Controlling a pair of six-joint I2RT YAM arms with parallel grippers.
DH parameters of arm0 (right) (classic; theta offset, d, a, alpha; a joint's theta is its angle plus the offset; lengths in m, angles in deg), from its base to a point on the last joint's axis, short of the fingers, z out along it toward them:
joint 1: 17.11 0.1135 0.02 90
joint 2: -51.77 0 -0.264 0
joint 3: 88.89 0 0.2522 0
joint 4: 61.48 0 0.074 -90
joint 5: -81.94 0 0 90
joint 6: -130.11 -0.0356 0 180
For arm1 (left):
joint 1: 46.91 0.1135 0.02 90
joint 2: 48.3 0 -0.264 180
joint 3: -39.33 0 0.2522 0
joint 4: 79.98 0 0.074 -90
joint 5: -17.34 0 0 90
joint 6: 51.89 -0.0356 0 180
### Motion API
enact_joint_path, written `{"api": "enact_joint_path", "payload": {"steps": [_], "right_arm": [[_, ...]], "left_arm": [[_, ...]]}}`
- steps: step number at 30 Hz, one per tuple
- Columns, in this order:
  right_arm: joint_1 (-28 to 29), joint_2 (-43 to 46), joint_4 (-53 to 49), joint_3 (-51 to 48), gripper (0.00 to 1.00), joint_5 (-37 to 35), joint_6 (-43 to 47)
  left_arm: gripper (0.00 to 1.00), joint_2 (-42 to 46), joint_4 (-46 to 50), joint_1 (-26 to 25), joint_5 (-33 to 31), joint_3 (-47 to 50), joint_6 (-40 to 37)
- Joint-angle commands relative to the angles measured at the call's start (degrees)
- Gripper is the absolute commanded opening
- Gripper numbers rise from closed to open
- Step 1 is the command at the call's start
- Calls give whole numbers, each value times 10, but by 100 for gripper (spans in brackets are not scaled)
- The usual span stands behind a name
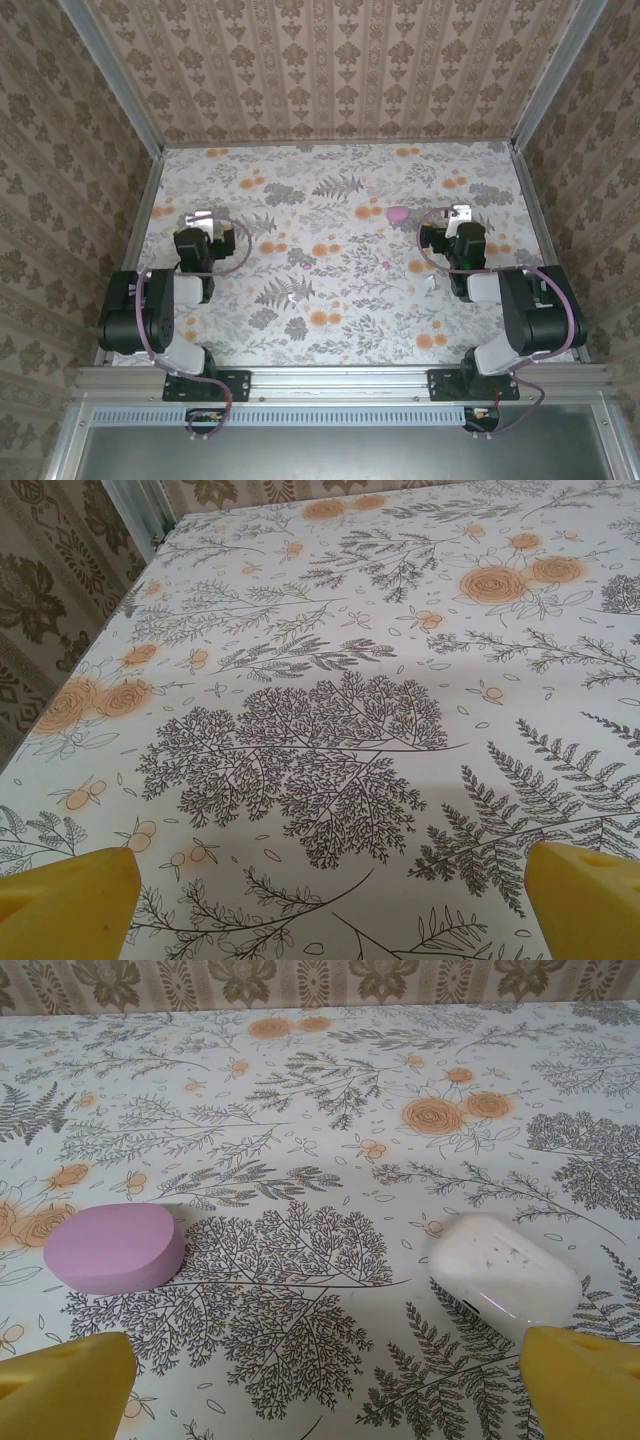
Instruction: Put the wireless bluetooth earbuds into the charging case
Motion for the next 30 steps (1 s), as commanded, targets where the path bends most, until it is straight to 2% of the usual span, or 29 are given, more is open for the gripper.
{"api": "enact_joint_path", "payload": {"steps": [1,30], "right_arm": [[-2,-2,10,9,100,12,2],[-1,0,11,7,100,11,2]], "left_arm": [[100,3,-17,-3,-7,-6,12],[100,14,-18,-11,-5,-2,4]]}}
